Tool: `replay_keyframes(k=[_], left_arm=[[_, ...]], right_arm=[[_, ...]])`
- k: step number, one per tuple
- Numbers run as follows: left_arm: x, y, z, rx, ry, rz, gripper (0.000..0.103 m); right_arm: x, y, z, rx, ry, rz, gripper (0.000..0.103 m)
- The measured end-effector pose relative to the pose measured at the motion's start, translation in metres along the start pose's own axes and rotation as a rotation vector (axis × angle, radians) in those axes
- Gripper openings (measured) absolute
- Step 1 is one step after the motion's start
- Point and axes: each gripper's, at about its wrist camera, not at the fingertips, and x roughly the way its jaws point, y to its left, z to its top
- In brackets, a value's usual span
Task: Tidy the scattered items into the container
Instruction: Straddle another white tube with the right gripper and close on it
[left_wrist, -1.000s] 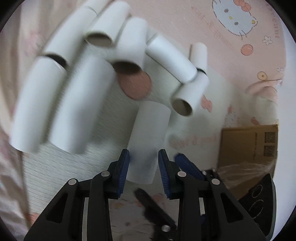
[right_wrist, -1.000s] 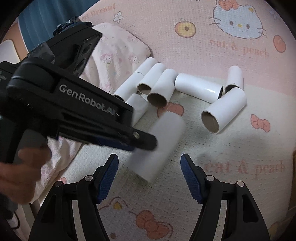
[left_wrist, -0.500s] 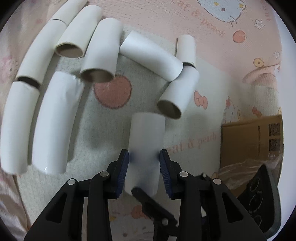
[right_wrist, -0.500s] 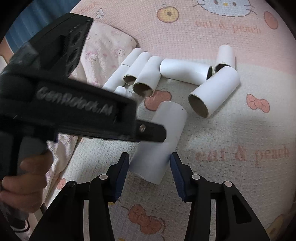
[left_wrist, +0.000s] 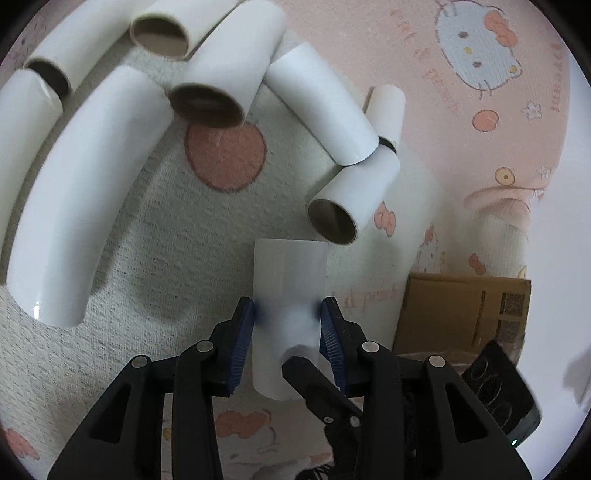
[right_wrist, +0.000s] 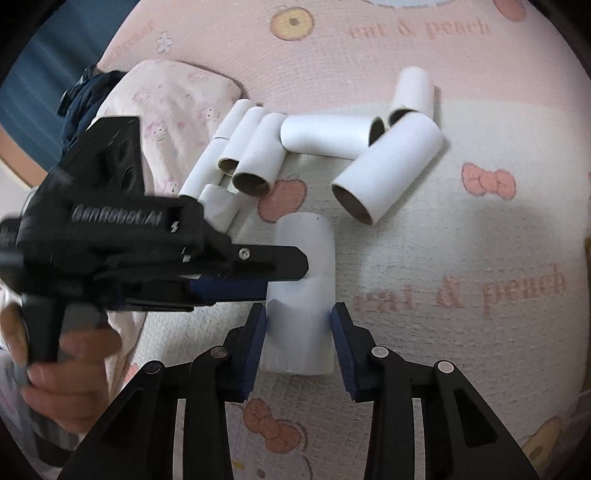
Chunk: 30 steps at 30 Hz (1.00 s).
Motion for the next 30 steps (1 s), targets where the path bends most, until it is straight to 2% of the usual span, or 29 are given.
replay_keyframes(k=[5, 9, 12, 18, 30], left_arm=[[0.000, 0.007, 0.004, -0.074, -0.001, -0.025, 0.043], [-0.003, 0.010, 0.008, -0.097, -0.006, -0.018, 0.044], [-0.008, 0.005, 0.010, -0.078, -0.040, 0.012, 0.044], [-0.008, 0.003, 0.017, -0.032, -0.042, 0.041, 0.044], [-0.005, -0.007, 0.009, 0.085, -0.027, 0.081, 0.042]], right_arm=[[0.003, -0.006, 0.005, 0.000, 0.024, 0.032, 0.035], [0.012, 0.001, 0.016, -0.022, 0.059, 0.035, 0.036], [0.021, 0.005, 0.024, -0.041, 0.084, 0.035, 0.037], [0.034, 0.006, 0.035, -0.034, 0.128, 0.033, 0.041], [0.040, 0.003, 0.037, 0.033, 0.119, 0.045, 0.042]])
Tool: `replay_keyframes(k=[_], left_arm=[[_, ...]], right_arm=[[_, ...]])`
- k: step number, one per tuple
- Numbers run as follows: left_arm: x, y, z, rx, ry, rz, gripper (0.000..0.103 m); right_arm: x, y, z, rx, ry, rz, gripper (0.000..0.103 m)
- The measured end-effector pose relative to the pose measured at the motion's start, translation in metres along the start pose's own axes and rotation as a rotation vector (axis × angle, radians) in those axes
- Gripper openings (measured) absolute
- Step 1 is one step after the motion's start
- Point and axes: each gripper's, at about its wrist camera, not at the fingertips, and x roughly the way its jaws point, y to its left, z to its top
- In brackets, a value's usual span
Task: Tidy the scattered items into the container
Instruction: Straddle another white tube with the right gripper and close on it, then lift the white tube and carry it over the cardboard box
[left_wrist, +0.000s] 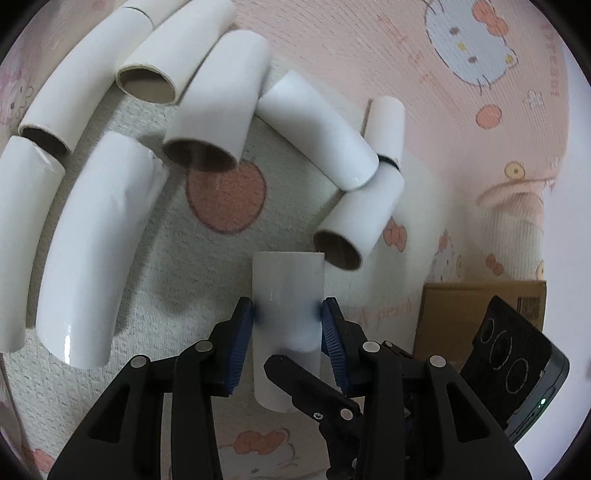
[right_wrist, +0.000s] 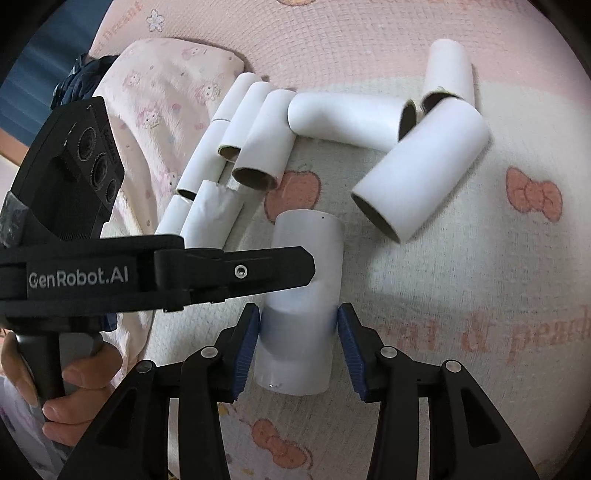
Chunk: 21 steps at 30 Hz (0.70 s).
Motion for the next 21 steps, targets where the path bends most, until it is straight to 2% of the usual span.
replay_keyframes(k=[8, 16, 21], left_arm=[[0.000, 0.004, -0.029, 0.003, 0.012, -0.032, 0.042], [0.001, -0.012, -0.030, 0.061, -0.006, 0.013, 0.042], [-0.007, -0.021, -0.030, 0.087, -0.003, 0.003, 0.042]], right_arm=[[-0.002, 0.012, -0.023, -0.036, 0.026, -0.029, 0.043], [0.015, 0.008, -0.018, 0.017, 0.023, -0.014, 0.045], [0.009, 0.011, -0.017, 0.037, -0.005, -0.017, 0.045]])
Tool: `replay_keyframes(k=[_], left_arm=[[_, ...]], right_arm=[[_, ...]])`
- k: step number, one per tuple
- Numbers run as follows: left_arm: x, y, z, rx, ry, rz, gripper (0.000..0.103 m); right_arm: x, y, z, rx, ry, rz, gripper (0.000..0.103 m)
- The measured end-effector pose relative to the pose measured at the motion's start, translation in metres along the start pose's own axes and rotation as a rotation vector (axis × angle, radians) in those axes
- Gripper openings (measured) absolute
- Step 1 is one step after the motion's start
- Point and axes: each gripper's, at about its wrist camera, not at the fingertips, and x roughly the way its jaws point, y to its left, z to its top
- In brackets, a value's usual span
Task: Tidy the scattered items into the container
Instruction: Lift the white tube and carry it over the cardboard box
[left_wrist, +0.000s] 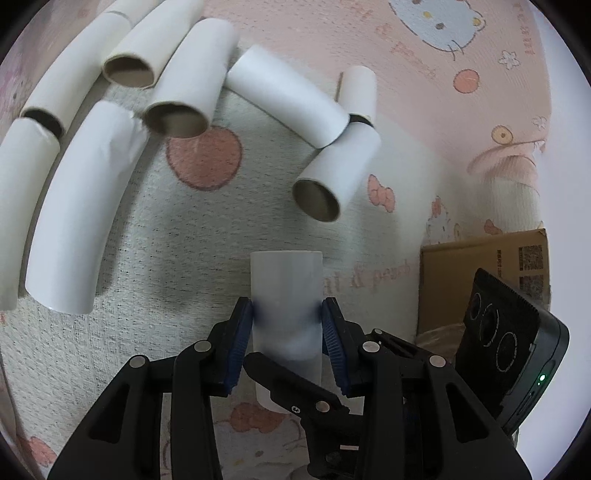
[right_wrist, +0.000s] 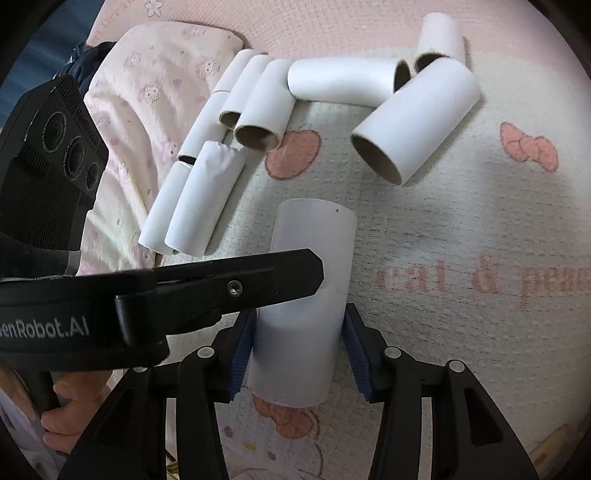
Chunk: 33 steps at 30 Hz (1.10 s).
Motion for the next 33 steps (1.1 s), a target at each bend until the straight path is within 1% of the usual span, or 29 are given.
replay_keyframes(k=[4, 8, 11, 15, 19, 22, 25, 29, 31, 33], left_arm=[[-0.021, -0.019, 0.001, 0.034, -0.026, -0.033, 0.042], [-0.049, -0.048, 0.006, 0.086, -0.057, -0.100, 0.042], [-0.074, -0.079, 0.009, 0.161, -0.102, -0.137, 0.042], [-0.095, -0.117, 0.009, 0.258, -0.156, -0.144, 0.042], [-0.105, -0.154, 0.011, 0.347, -0.178, -0.161, 0.042], [-0.102, -0.181, 0.012, 0.396, -0.176, -0.164, 0.042], [-0.096, -0.203, 0.010, 0.461, -0.155, -0.156, 0.042], [-0.084, -0.241, 0.008, 0.570, -0.124, -0.084, 0.042], [-0.079, -0.263, 0.008, 0.628, -0.097, -0.059, 0.042], [-0.074, -0.279, 0.009, 0.665, -0.067, -0.048, 0.042]], right_arm=[[-0.021, 0.015, 0.005, -0.031, -0.047, -0.040, 0.045], [-0.062, 0.034, 0.012, -0.073, -0.105, -0.116, 0.045], [-0.101, 0.041, 0.014, -0.101, -0.174, -0.165, 0.045], [-0.148, 0.036, 0.016, -0.072, -0.273, -0.175, 0.045], [-0.184, 0.034, 0.014, -0.062, -0.351, -0.225, 0.045], [-0.203, 0.028, 0.014, -0.033, -0.370, -0.254, 0.045], [-0.221, 0.020, 0.013, -0.005, -0.370, -0.301, 0.045], [-0.229, 0.006, 0.017, 0.049, -0.348, -0.348, 0.045], [-0.237, -0.005, 0.015, 0.081, -0.351, -0.354, 0.045], [-0.249, -0.018, 0.011, 0.110, -0.362, -0.339, 0.045]])
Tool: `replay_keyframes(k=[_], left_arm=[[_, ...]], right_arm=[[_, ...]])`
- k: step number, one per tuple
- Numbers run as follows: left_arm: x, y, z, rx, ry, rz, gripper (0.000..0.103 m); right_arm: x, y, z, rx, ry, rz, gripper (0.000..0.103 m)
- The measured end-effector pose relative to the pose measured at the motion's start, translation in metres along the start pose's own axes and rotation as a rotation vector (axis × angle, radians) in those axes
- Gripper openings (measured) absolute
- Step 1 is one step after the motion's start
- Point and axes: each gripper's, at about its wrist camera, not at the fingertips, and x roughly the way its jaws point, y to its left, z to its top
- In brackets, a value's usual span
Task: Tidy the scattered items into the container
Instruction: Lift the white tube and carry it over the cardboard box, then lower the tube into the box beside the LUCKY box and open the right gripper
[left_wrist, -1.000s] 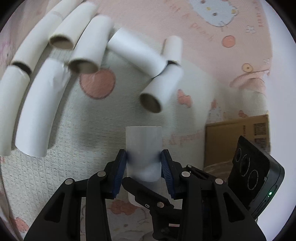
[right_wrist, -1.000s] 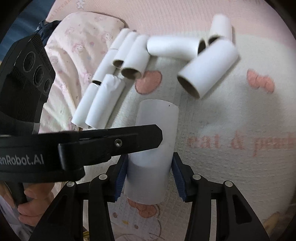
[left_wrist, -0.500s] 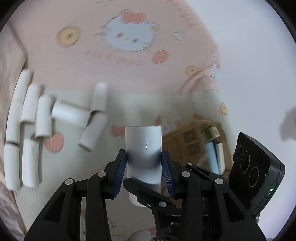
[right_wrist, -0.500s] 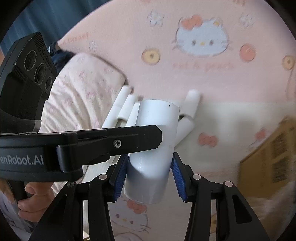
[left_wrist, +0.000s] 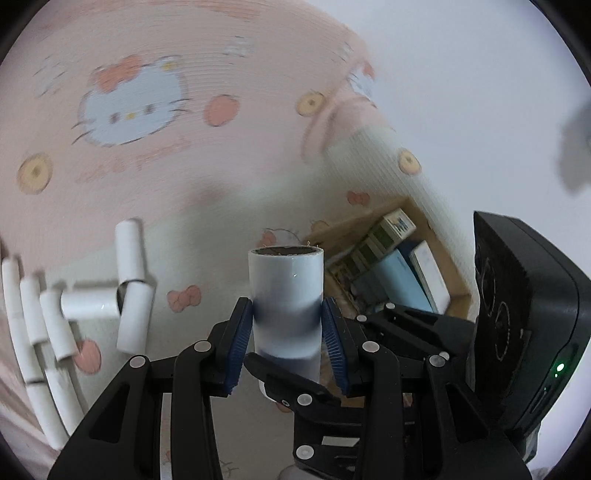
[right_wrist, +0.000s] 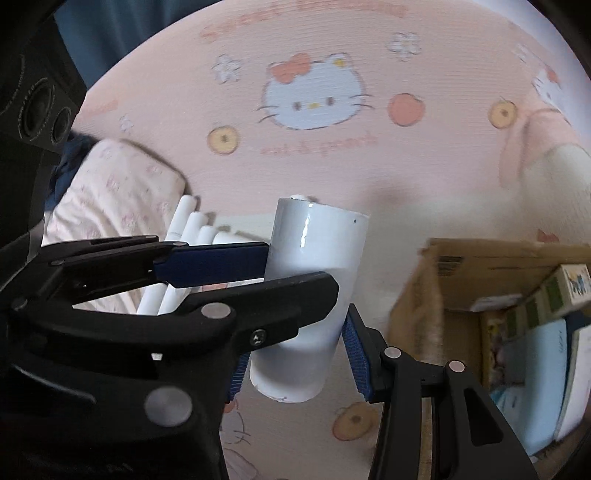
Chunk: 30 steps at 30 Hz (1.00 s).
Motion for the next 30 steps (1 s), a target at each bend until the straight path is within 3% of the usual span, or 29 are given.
replay_keyframes(k=[6, 11, 14, 26, 30], left_arm=[[0.022, -0.036, 0.026, 0.075, 0.079, -0.042, 0.042], [0.038, -0.073, 0.042, 0.151, 0.088, -0.049, 0.042], [0.050, -0.088, 0.048, 0.174, 0.130, -0.087, 0.042], [0.114, -0.097, 0.037, 0.052, 0.308, -0.151, 0.042], [0.136, -0.100, 0.029, -0.010, 0.372, -0.143, 0.042]], right_arm=[[-0.023, -0.048, -0.001, 0.108, -0.018, 0.047, 0.045], [-0.045, -0.090, 0.000, 0.212, -0.031, 0.084, 0.045], [-0.054, -0.108, -0.001, 0.228, -0.042, 0.043, 0.045], [-0.031, -0.151, -0.022, 0.245, 0.093, -0.032, 0.041], [-0.018, -0.168, -0.030, 0.265, 0.171, -0.008, 0.041]])
